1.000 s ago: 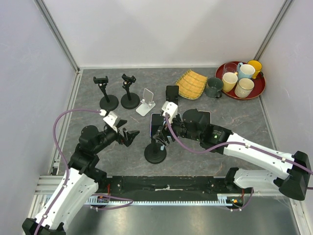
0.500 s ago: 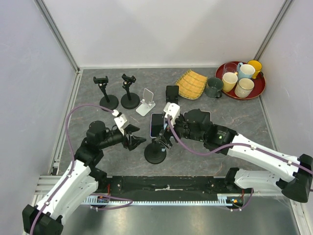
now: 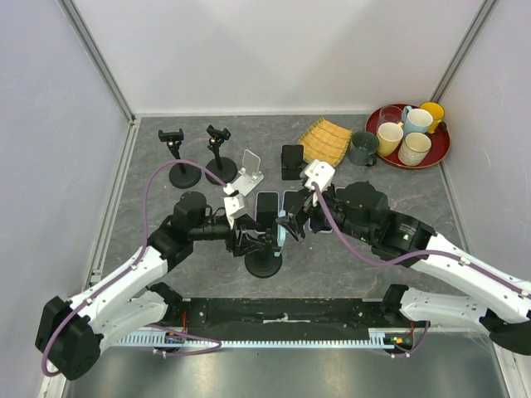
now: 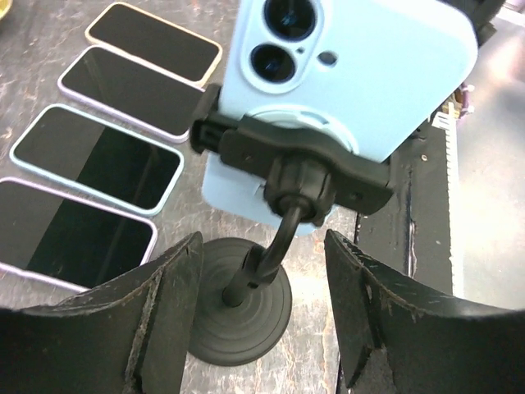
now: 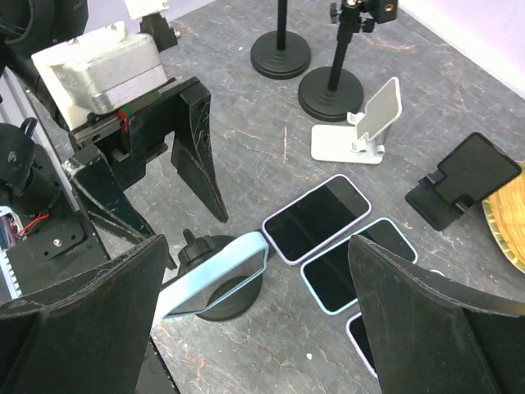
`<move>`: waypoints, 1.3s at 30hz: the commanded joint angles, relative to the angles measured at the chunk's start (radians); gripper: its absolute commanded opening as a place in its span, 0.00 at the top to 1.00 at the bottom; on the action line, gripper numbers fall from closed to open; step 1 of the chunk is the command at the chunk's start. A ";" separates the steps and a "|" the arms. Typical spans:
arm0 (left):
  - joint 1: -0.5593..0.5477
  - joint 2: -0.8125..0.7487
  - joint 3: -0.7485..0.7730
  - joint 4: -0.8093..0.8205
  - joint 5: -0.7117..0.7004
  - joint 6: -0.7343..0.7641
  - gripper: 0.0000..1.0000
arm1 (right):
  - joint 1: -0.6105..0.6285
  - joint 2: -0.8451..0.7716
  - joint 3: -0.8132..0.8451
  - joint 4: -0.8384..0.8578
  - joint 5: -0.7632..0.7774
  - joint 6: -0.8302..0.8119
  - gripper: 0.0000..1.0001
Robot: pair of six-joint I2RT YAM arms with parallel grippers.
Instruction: Remove the phone from the phone stand
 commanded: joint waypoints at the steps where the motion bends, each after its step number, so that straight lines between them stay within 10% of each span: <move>1: -0.053 0.080 0.083 0.031 0.046 0.110 0.35 | 0.004 -0.042 -0.001 -0.011 0.071 0.028 0.02; 19: -0.181 0.135 0.067 0.035 -0.152 0.068 0.98 | 0.004 -0.059 -0.024 -0.043 0.161 0.054 0.03; 39: -0.402 0.010 -0.048 0.121 -0.843 -0.382 0.98 | 0.031 0.056 -0.021 0.018 0.143 0.181 0.14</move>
